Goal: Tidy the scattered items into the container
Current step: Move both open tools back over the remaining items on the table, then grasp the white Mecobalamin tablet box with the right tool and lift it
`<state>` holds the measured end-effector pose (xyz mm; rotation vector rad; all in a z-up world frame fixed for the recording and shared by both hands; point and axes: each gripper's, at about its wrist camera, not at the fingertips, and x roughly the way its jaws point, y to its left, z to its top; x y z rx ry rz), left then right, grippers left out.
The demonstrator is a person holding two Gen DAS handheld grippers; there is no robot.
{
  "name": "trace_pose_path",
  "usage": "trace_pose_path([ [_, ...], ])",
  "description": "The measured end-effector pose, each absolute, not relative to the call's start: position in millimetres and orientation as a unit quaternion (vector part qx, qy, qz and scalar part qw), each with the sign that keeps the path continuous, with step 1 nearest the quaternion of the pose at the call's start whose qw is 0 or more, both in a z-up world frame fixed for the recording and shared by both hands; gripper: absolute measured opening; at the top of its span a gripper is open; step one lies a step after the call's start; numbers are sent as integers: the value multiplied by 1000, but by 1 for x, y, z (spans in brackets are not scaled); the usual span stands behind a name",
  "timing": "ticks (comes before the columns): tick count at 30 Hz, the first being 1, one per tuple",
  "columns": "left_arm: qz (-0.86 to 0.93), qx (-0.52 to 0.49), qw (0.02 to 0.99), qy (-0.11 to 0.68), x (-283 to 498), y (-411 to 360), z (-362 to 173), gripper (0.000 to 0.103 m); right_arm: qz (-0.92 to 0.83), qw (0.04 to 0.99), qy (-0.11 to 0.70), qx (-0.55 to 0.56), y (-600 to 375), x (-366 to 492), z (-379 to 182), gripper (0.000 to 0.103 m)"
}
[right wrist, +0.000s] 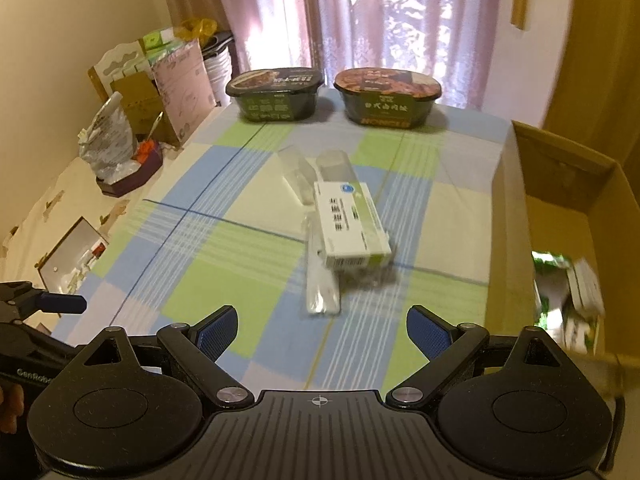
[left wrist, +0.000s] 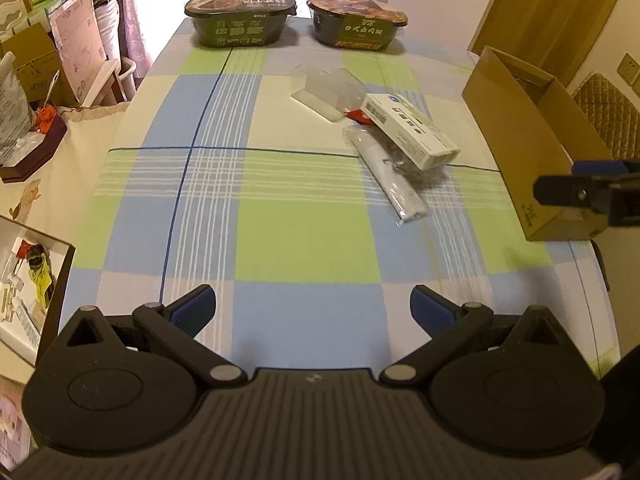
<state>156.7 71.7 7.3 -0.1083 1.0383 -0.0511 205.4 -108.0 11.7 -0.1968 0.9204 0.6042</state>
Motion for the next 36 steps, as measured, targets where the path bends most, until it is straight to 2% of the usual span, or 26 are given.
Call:
trace_pose_path([
  [16,-52,-49,865,497,254,66,-27,102,321,813,473,-111,-72,324,-46,96],
  [33,-55,-84,854,510,264,71,-59,102,328,794,499,-113,-44,370,-87,96],
  [34,-54,-85,855,509,264,72,-59,102,326,794,500,-116,-42,371,-87,91],
  [35,-53,-86,855,509,265,73,-59,102,323,793,502,-121,-40,371,-89,76],
  [36,-52,-87,855,508,265,74,-60,102,320,792,505,-122,-39,372,-90,74],
])
